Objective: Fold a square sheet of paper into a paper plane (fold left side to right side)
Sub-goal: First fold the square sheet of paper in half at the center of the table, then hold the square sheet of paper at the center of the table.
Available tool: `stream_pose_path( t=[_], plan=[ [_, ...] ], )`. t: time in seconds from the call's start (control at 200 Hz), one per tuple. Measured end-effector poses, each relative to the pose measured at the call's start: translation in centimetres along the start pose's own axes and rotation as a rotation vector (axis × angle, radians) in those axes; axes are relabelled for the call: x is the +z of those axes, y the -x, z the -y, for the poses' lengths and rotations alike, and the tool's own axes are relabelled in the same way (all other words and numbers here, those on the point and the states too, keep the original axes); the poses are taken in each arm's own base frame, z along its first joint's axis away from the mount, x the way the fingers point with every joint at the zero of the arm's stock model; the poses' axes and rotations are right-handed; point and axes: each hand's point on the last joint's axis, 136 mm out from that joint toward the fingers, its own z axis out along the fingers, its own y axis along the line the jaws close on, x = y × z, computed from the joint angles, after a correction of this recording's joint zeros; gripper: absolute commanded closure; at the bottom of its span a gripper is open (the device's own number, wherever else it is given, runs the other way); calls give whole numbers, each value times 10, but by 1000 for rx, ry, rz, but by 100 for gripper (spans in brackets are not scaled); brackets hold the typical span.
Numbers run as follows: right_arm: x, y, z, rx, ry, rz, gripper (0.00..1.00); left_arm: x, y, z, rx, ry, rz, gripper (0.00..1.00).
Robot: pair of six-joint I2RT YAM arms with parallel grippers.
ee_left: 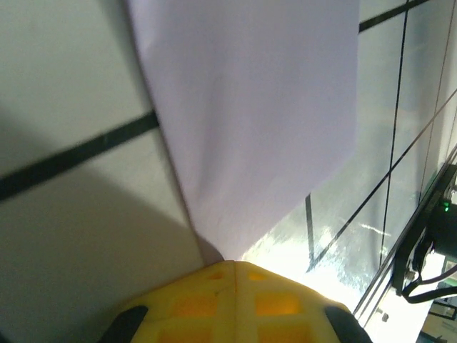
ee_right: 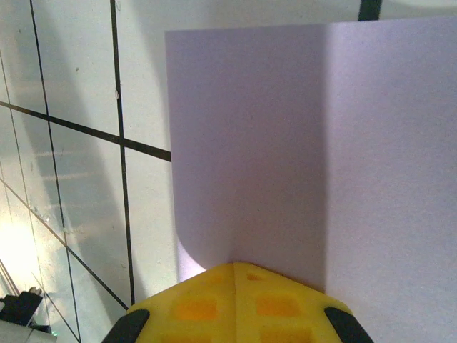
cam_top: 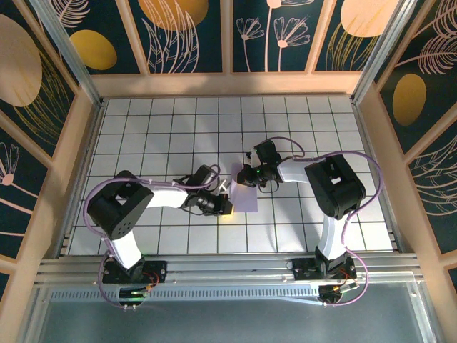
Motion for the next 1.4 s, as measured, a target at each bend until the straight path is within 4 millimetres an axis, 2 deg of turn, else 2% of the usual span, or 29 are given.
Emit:
stream_pose_path(
  t=[0.1,0.175,0.3,0.405,0.521,0.716,0.801,1.016,1.306,1.401],
  plan=[
    [0,0,0,-11,-1,-1,100,-7,-7,0,-18,10,-9,96],
    [0,0,0,-15,-1,-1,100,-18,-1,8,-14,-6,17,95],
    [0,0,-1,-22,-3,-2,100,-40,28,21,-6,-42,101,96],
    [0,0,-1,-23,-8,-2,100,-47,52,27,-1,-56,145,97],
    [0,0,-1,-30,-10,-4,100,-35,65,27,3,-61,130,97],
    [0,0,-1,-40,-11,-4,100,-9,66,12,-32,-62,59,97],
    [1,-1,-1,-42,-11,-5,100,-3,70,12,-33,-70,44,97],
    [1,-1,-2,-43,-13,-7,100,3,75,18,-15,-75,41,97],
    [1,-1,-3,-41,-17,-10,100,13,70,8,-38,-45,25,98],
    [1,-1,-3,-40,-18,-12,92,14,71,7,-49,-41,27,99]
  ],
)
